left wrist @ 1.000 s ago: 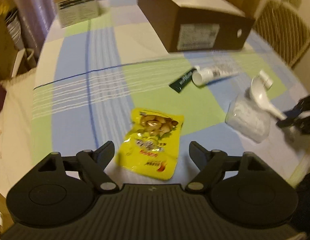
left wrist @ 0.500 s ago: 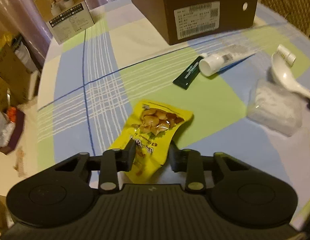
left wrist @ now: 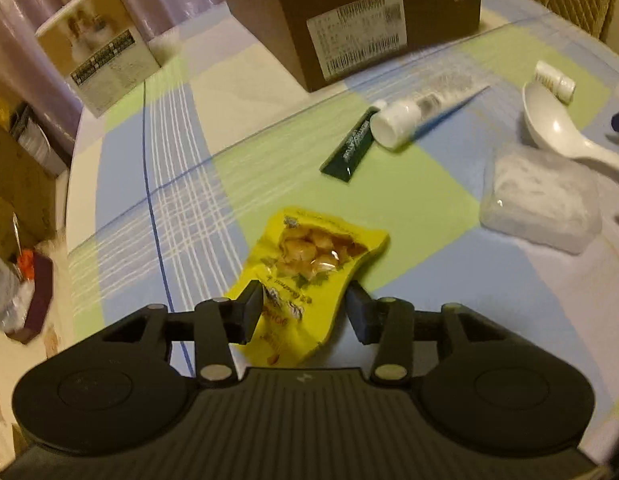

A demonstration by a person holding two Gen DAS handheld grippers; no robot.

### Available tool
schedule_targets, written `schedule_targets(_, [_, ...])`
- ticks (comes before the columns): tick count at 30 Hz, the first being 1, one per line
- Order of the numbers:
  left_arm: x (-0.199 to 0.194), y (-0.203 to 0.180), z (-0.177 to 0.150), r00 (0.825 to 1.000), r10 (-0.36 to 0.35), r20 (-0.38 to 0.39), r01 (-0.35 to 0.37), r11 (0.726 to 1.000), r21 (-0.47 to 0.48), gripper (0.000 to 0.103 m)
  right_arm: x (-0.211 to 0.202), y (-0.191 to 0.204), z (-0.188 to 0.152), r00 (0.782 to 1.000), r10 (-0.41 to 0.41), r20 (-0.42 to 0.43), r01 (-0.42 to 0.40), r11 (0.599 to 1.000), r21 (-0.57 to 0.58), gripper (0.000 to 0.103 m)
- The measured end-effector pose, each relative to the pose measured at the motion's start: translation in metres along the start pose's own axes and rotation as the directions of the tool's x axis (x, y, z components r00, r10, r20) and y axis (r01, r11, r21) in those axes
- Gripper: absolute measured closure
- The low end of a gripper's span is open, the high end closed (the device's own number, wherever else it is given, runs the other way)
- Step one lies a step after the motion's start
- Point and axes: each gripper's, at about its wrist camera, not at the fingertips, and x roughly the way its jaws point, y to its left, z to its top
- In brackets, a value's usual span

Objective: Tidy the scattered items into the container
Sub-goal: 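Grasp the yellow snack packet with the left tool while the right tool holds the ladle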

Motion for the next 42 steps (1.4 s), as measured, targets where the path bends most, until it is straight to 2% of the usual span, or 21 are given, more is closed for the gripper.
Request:
schedule_targets(5, [0.001, -0.008, 0.001, 1.000, 0.012, 0.011, -0.013, 0.996, 0.090, 0.072, -0.003, 0.005, 0.002, 1.000, -0.011, 0.021, 0.012, 0.999, -0.036, 0.008])
schedule_targets(6, [0.000, -0.009, 0.001, 1.000, 0.016, 0.007, -0.017, 0.994, 0.106, 0.074, -0.003, 0.006, 0.002, 1.000, -0.014, 0.025, 0.015, 0.999, -0.046, 0.011])
schedule_targets(7, [-0.002, -0.010, 0.000, 1.000, 0.021, 0.006, -0.022, 0.994, 0.112, 0.078, -0.001, 0.006, 0.003, 1.000, -0.010, 0.023, 0.011, 0.999, -0.053, 0.021])
schedule_targets(8, [-0.004, -0.009, -0.001, 1.000, 0.023, 0.006, -0.023, 0.994, 0.108, 0.080, 0.001, 0.007, 0.004, 1.000, -0.003, 0.013, 0.004, 0.998, -0.059, 0.025])
schedule_targets(13, [-0.029, 0.008, 0.000, 1.000, 0.009, 0.013, -0.009, 1.000, 0.015, 0.100, 0.008, 0.014, 0.007, 1.000, -0.006, 0.003, 0.006, 0.996, -0.086, 0.026])
schedule_targets(15, [-0.039, 0.016, 0.001, 1.000, 0.006, 0.026, -0.006, 1.000, -0.019, 0.103, 0.009, 0.016, 0.009, 1.000, -0.003, -0.001, 0.003, 0.995, -0.096, 0.038])
schedule_targets(16, [-0.043, 0.020, 0.002, 0.999, -0.004, 0.032, 0.005, 0.999, -0.044, 0.103, 0.011, 0.016, 0.010, 1.000, -0.001, -0.012, 0.000, 0.995, -0.095, 0.043])
schedule_targets(20, [-0.060, 0.038, 0.003, 0.996, -0.058, 0.068, 0.069, 0.984, -0.163, 0.103, 0.013, 0.016, 0.012, 1.000, -0.008, -0.017, 0.007, 0.996, -0.090, 0.043])
schedule_targets(24, [-0.066, 0.047, 0.002, 0.992, -0.095, 0.087, 0.112, 0.967, -0.228, 0.103, 0.016, 0.017, 0.013, 1.000, -0.016, -0.025, 0.013, 0.995, -0.098, 0.044])
schedule_targets(26, [-0.067, 0.047, 0.001, 0.992, -0.095, 0.086, 0.113, 0.967, -0.230, 0.103, 0.019, 0.016, 0.014, 1.000, -0.013, -0.025, 0.010, 0.995, -0.099, 0.057])
schedule_targets(33, [-0.055, 0.041, 0.000, 0.995, -0.088, 0.045, 0.096, 0.975, -0.203, 0.103, 0.024, 0.017, 0.021, 1.000, -0.019, -0.020, 0.017, 0.995, -0.096, 0.057])
schedule_targets(36, [-0.043, 0.037, 0.001, 0.998, -0.061, -0.003, 0.060, 0.986, -0.156, 0.103, 0.024, 0.017, 0.021, 1.000, -0.018, -0.019, 0.016, 0.996, -0.092, 0.057])
schedule_targets(39, [-0.039, 0.040, 0.002, 0.997, -0.081, 0.007, 0.081, 0.984, -0.156, 0.103, 0.024, 0.017, 0.021, 1.000, -0.016, -0.021, 0.015, 0.996, -0.085, 0.057])
schedule_targets(41, [-0.037, 0.042, 0.003, 0.996, -0.084, 0.007, 0.084, 0.985, -0.150, 0.101, 0.024, 0.018, 0.021, 1.000, -0.018, -0.021, 0.016, 0.996, -0.087, 0.057])
schedule_targets(42, [-0.037, 0.043, 0.004, 0.996, -0.091, 0.002, 0.090, 0.984, -0.151, 0.094, 0.023, 0.018, 0.021, 1.000, -0.017, -0.020, 0.015, 0.996, -0.085, 0.057])
